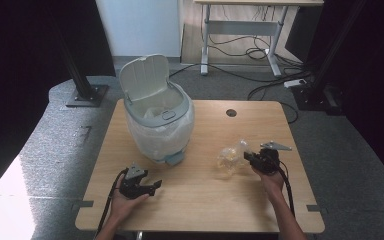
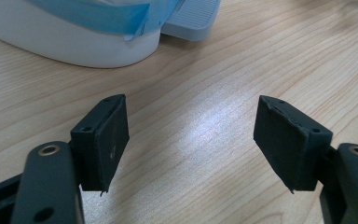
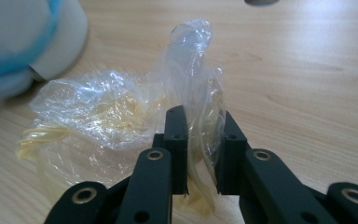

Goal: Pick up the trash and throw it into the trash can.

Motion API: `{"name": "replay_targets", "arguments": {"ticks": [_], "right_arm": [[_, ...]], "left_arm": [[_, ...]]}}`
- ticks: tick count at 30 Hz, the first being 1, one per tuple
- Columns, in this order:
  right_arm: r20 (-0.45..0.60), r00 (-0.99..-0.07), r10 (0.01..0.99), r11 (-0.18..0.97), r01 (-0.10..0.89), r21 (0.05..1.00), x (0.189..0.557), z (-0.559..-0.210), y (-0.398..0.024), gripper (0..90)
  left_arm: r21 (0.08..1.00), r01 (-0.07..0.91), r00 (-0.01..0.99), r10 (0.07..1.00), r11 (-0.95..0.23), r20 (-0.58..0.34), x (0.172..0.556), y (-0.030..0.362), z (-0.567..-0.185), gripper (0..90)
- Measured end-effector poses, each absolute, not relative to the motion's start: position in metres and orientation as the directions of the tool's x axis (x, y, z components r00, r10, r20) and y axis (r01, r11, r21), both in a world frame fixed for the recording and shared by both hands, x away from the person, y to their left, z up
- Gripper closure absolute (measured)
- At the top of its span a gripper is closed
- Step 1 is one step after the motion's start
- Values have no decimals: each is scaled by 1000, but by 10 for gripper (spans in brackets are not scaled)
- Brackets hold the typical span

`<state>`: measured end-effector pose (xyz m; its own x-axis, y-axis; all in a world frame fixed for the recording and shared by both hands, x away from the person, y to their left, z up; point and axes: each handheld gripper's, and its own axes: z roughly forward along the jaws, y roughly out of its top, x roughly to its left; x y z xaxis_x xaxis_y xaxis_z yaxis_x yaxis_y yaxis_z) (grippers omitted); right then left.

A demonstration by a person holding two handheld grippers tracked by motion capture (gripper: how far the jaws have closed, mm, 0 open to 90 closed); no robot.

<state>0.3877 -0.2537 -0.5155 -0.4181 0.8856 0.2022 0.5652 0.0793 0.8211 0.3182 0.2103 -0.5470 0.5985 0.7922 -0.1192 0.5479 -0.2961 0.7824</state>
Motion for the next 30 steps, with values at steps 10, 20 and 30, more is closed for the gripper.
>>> {"name": "replay_targets", "arguments": {"ticks": [10, 20, 30], "right_arm": [[247, -477, 844, 19, 486, 874, 368, -469, -261, 786], [257, -574, 777, -5, 402, 916, 355, -409, -247, 785], [213, -611, 763, 10, 340, 940, 356, -371, -223, 784]], "left_arm": [[783, 549, 593, 797, -292, -118, 319, 211, -547, 262], [783, 550, 589, 800, -291, -117, 319, 211, -548, 263], [784, 547, 587, 802, -293, -110, 320, 212, -548, 263]]}}
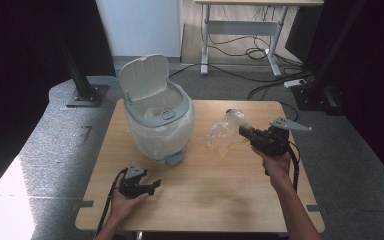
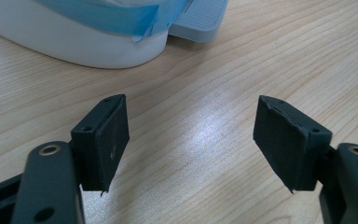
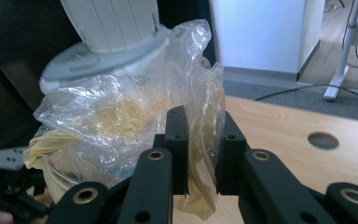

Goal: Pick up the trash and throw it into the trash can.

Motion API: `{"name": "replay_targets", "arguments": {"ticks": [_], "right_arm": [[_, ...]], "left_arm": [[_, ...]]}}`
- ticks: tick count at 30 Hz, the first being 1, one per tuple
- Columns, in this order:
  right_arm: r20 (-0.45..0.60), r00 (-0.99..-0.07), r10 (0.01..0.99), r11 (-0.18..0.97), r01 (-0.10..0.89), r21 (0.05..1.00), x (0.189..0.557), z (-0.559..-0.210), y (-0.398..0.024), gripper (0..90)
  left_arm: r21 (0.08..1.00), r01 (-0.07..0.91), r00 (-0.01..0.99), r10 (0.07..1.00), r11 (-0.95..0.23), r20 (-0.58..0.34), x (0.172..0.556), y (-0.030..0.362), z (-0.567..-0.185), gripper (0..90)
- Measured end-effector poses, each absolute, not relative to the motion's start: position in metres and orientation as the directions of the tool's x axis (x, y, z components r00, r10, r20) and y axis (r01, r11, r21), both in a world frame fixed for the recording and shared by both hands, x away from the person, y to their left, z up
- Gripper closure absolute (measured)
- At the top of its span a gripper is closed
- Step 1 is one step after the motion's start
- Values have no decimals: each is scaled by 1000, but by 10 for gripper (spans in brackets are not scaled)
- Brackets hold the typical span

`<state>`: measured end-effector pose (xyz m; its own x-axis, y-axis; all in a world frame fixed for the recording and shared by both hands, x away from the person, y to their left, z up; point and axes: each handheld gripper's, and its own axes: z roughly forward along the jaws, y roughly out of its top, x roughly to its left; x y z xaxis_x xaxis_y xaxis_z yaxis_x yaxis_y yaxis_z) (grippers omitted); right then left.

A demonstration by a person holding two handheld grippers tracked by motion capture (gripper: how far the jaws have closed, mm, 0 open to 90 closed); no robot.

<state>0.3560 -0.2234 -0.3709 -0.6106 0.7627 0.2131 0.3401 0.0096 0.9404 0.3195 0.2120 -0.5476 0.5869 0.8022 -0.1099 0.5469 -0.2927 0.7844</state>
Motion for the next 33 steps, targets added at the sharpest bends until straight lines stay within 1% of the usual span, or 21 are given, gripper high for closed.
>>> {"name": "replay_targets", "arguments": {"ticks": [2, 4, 8, 9, 11, 23, 27, 33], "right_arm": [[225, -613, 758, -16, 327, 945, 357, -355, -217, 785], [226, -613, 757, -20, 324, 946, 357, -351, -215, 785], [219, -637, 739, -25, 298, 954, 360, -330, -205, 784], [219, -637, 739, -25, 298, 954, 360, -330, -205, 784], [231, -645, 729, -41, 296, 954, 364, -323, -200, 783], [235, -657, 716, -50, 288, 956, 375, -309, -180, 781], [231, -661, 714, -44, 287, 957, 379, -307, -173, 781], [251, -661, 707, -54, 303, 951, 387, -308, -166, 780]], "left_arm": [[784, 547, 588, 801, -293, -111, 320, 212, -548, 264], [784, 547, 588, 801, -293, -111, 320, 212, -548, 264], [784, 546, 589, 801, -295, -109, 320, 212, -548, 264], [784, 546, 589, 801, -295, -109, 320, 212, -548, 264], [784, 547, 587, 802, -293, -110, 320, 213, -548, 264], [783, 549, 587, 802, -291, -114, 320, 214, -548, 264], [783, 545, 594, 797, -298, -110, 319, 213, -548, 264], [783, 548, 592, 798, -295, -113, 319, 213, -548, 264]]}}
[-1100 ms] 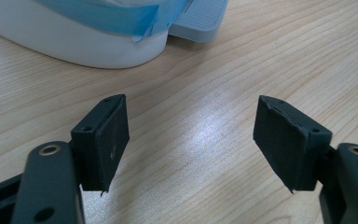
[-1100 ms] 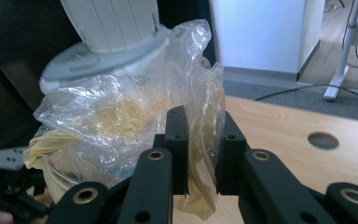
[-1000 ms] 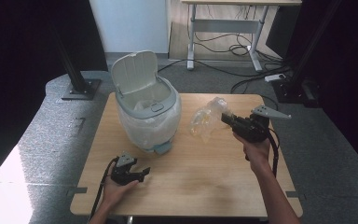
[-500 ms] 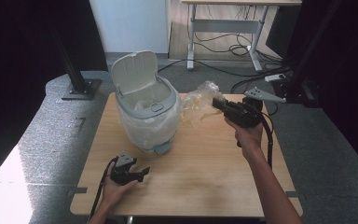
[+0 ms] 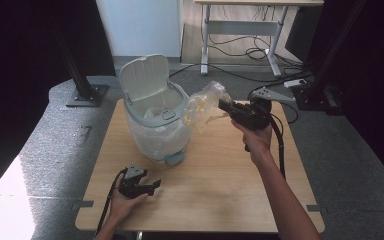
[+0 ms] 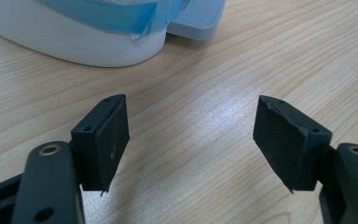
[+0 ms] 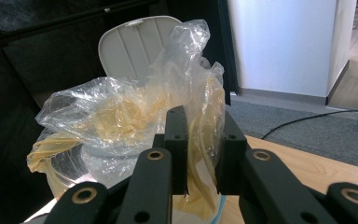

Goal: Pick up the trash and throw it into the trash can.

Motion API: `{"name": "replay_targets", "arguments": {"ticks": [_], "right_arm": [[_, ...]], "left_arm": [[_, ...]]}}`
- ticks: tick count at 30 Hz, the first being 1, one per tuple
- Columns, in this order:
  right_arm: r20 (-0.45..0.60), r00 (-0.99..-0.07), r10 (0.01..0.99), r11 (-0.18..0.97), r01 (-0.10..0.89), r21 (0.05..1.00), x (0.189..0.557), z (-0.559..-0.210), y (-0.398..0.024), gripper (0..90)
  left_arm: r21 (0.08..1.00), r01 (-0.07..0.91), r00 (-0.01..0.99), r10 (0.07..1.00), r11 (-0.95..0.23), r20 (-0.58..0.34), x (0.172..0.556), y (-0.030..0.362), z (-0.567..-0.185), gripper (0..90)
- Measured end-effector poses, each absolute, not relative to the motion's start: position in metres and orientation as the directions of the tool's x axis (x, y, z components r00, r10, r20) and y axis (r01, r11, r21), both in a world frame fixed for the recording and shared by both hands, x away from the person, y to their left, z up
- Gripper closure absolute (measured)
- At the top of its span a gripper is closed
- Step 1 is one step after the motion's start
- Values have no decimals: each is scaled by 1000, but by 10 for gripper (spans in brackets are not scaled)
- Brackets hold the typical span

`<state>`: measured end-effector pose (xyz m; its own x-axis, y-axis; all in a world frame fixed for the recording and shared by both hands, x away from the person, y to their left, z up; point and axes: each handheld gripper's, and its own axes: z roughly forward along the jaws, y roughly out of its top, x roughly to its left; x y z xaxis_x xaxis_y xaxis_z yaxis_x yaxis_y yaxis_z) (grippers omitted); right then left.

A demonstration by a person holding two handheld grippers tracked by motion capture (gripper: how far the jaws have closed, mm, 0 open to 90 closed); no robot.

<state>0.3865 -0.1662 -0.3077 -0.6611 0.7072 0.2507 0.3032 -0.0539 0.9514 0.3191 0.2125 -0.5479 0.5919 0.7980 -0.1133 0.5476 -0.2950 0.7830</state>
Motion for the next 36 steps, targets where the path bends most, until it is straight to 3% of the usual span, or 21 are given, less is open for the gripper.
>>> {"name": "replay_targets", "arguments": {"ticks": [36], "right_arm": [[242, -643, 727, -32, 321, 947, 423, -297, -119, 778]], "left_arm": [[783, 547, 595, 796, -296, -115, 318, 213, -548, 274]]}}
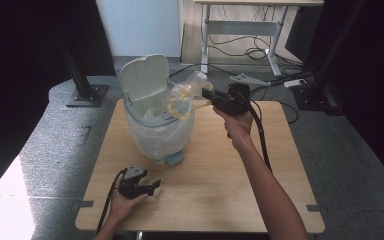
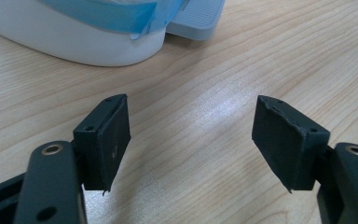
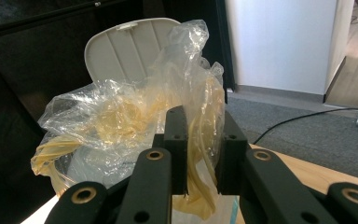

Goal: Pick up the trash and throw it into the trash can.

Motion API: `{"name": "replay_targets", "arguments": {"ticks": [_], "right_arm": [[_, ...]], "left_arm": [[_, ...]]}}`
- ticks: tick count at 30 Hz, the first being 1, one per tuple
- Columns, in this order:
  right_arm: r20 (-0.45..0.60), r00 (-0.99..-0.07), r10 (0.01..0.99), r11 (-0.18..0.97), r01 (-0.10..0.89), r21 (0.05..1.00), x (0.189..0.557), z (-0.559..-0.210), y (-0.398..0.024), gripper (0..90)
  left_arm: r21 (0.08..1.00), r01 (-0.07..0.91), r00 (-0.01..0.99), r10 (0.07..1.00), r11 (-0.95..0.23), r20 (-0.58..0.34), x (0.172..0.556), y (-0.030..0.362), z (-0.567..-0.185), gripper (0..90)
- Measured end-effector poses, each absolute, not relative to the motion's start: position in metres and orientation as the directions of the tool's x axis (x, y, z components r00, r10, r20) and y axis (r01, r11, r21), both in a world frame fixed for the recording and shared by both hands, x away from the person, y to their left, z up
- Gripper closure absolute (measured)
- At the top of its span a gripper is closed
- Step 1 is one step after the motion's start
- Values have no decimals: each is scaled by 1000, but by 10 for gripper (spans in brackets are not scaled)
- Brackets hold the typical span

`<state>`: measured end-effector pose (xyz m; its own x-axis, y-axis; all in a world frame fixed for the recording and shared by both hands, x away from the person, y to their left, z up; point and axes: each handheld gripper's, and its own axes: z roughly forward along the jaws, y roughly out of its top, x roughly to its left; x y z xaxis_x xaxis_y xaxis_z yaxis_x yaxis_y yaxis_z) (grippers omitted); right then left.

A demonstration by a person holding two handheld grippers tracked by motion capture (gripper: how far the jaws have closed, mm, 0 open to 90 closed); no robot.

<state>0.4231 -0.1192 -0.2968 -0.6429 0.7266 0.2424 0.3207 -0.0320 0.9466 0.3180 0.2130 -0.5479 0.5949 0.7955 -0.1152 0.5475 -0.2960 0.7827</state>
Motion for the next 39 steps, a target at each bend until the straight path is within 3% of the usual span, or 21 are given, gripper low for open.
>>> {"name": "replay_targets", "arguments": {"ticks": [39], "right_arm": [[257, -671, 696, -31, 329, 944, 459, -294, -59, 773]], "left_arm": [[781, 553, 593, 795, -291, -124, 318, 215, -549, 278]]}}
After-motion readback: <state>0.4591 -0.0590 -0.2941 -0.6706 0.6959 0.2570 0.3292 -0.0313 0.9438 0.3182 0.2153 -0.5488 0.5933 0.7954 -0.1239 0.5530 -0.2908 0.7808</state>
